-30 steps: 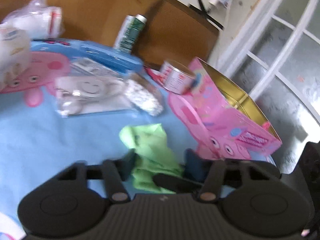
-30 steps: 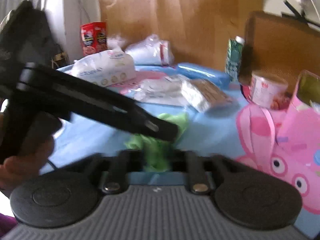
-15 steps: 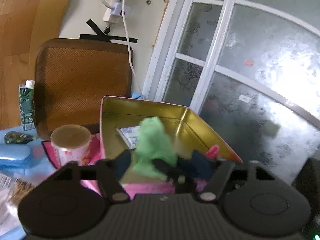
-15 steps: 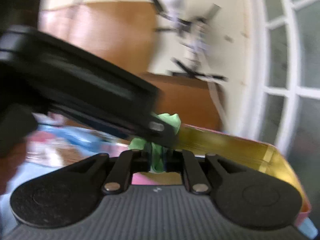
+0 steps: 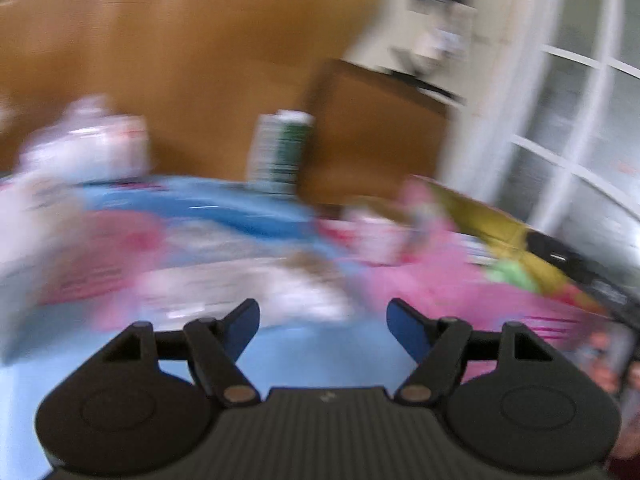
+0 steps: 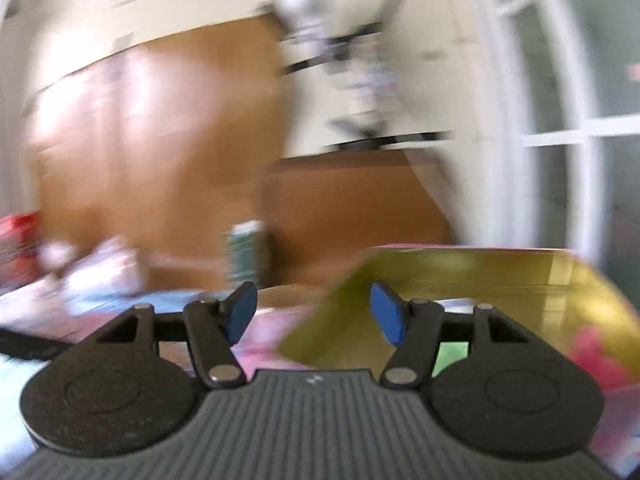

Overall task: Organize soft objects
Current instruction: 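Carry the green cloth into the pink tin and open the right gripper, then close the right gripper on the bagged cotton-swab pack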

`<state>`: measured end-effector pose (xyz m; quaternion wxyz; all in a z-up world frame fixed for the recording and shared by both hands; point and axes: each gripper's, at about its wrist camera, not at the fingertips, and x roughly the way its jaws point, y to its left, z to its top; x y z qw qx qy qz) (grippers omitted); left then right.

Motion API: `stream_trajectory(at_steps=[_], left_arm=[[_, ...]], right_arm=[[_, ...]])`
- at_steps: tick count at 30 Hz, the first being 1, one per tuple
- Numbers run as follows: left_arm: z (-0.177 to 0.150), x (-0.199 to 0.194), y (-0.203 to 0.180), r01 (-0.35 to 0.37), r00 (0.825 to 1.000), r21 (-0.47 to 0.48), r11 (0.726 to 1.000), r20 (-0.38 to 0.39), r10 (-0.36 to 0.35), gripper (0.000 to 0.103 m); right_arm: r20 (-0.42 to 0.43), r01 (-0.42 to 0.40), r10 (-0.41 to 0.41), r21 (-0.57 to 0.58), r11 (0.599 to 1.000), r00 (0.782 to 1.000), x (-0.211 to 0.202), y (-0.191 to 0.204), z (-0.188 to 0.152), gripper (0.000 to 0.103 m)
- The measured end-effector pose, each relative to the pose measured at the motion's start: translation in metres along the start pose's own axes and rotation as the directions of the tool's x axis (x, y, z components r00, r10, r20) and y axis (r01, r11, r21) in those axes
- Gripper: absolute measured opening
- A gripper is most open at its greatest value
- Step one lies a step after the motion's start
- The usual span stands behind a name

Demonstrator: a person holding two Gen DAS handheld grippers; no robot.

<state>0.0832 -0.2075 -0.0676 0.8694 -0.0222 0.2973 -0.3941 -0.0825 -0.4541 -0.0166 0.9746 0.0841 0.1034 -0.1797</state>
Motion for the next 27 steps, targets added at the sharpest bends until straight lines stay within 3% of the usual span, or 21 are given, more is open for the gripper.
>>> stream_trajectory(at_steps=[4, 6, 7, 11, 15, 17, 19, 21, 23, 27], left_arm=[[-0.014, -0.02, 0.043, -0.127, 0.992, -0.054, 0.99, 0.02, 0.128, 0.073], [-0.024, -0.023, 0.054, -0.159, 0.987, -0.06, 0.985, 0.019, 0.161, 0.073], [-0.026, -0.021, 0.058, -0.154, 0.988, -0.081, 0.985, 0.0, 0.155, 0.071], [-0.024, -0.026, 0.06, -0.088, 0.994, -0.098, 0.991, 0.051, 0.093, 0.074], [-0.027, -0.03, 0.059, -0.055, 0.996, -0.088, 0.995, 0.071, 0.061, 0.074], [-0.027, -0.03, 0.06, -0.042, 0.995, -0.088, 0.995, 0.082, 0.049, 0.078], [-0.026, -0.032, 0.06, -0.032, 0.995, -0.094, 0.995, 0.094, 0.041, 0.079], [-0.026, -0.032, 0.063, -0.022, 0.995, -0.102, 0.995, 0.098, 0.032, 0.079], [-0.025, -0.032, 0.064, -0.012, 0.995, -0.109, 0.994, 0.098, 0.022, 0.079], [-0.026, -0.032, 0.066, -0.01, 0.995, -0.121, 0.993, 0.093, 0.021, 0.081]], right_arm=[[-0.135, -0.19, 0.183, -0.039, 0.981, 0.974, 0.032, 0.055, -0.011, 0.069], [-0.182, -0.215, 0.209, -0.012, 0.977, 0.961, 0.046, 0.071, -0.014, 0.079], [-0.208, -0.203, 0.202, 0.019, 0.979, 0.957, 0.058, 0.075, -0.014, 0.08], [-0.267, -0.138, 0.179, 0.166, 0.976, 0.947, 0.087, 0.082, -0.011, 0.082], [-0.305, -0.088, 0.137, 0.167, 0.982, 0.942, 0.105, 0.098, -0.016, 0.086], [-0.359, -0.055, 0.108, 0.155, 0.986, 0.927, 0.116, 0.102, -0.025, 0.086], [-0.398, -0.033, 0.107, 0.19, 0.981, 0.911, 0.12, 0.095, -0.038, 0.085], [-0.395, -0.032, 0.112, 0.203, 0.979, 0.912, 0.115, 0.091, -0.039, 0.063], [-0.395, -0.045, 0.127, 0.21, 0.977, 0.91, 0.106, 0.084, -0.039, 0.054], [-0.376, -0.091, 0.163, 0.201, 0.975, 0.912, 0.07, 0.078, -0.044, 0.052]])
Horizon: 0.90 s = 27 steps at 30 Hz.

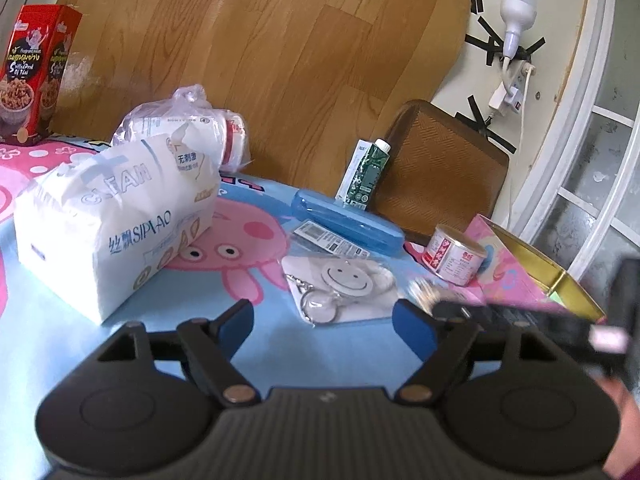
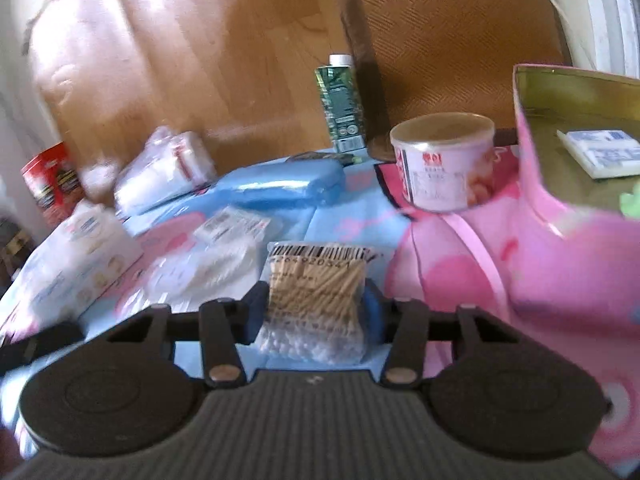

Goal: Organize soft objects

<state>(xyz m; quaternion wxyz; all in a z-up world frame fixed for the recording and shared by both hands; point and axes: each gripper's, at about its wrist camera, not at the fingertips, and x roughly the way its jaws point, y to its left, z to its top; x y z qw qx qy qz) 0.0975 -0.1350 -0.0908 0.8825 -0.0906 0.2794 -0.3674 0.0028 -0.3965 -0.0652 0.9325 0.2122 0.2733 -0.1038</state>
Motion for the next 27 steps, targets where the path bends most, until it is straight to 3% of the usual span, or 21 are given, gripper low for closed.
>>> stream_trajectory(at_steps=[6, 10, 15, 27], left_arm=[[0.0, 0.015, -0.006, -0.048, 0.996, 0.033, 0.998, -0.079, 0.05, 0.082], [-0.002, 0.017, -0.007, -0.059, 0.994, 0.043, 0.997, -0.087, 0.062, 0.082], [-0.002, 0.016, -0.004, -0.055, 0.994, 0.025, 0.998, -0.089, 0.057, 0.085], [0.0, 0.015, -0.003, -0.052, 0.995, 0.013, 0.999, -0.086, 0.053, 0.088]], right_arm=[[0.0, -0.079, 0.08, -0.158, 0.984, 0.997, -0.027, 0.014, -0.026, 0.056], [-0.018, -0.119, 0.118, -0.107, 0.987, 0.993, -0.02, 0.006, -0.022, 0.062], [-0.024, -0.135, 0.133, -0.122, 0.983, 0.991, -0.019, 0.011, -0.022, 0.071], [-0.021, -0.143, 0.142, -0.112, 0.983, 0.99, -0.02, 0.008, -0.022, 0.071]])
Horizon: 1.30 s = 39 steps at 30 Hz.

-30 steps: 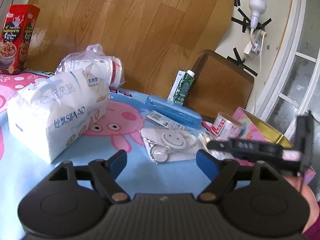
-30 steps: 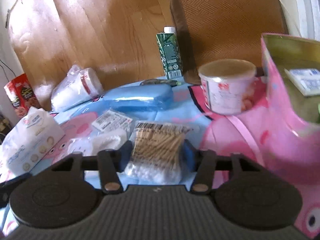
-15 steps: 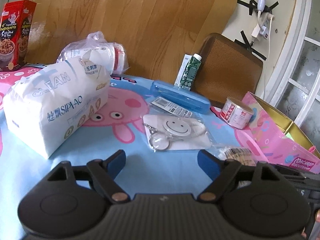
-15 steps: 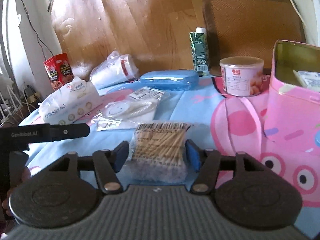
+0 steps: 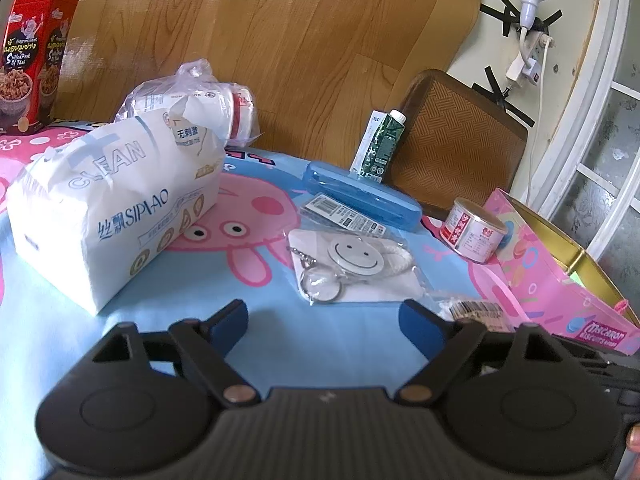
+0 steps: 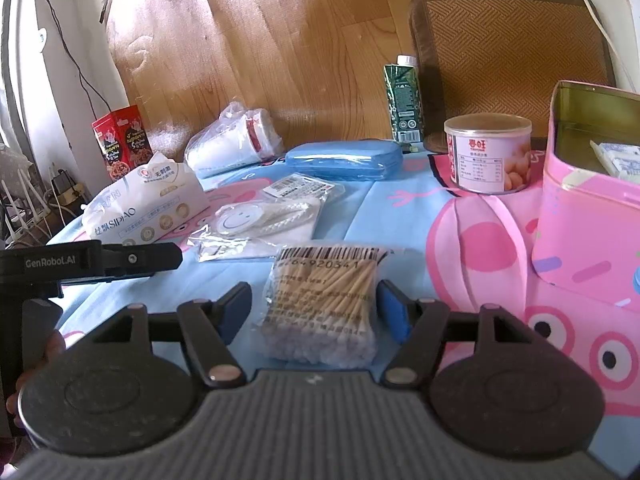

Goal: Organize soft objects

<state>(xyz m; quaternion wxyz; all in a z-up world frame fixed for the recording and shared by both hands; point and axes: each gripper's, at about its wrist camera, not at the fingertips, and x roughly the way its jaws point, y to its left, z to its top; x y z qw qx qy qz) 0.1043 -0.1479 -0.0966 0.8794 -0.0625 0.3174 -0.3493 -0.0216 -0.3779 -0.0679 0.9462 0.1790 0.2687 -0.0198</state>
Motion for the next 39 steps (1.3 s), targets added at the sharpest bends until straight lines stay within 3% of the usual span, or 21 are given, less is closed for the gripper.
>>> stream_trajectory(at_steps=[39], left_arm=[[-0.0002, -0.0032, -0.0003, 0.015, 1.0, -0.009, 1.0, 0.01, -0.015, 0.089]], right_arm=[[0.0, 0.009, -0.009, -0.008, 1.0, 1.0, 0.0014, 0.0003, 0.0003, 0.072]])
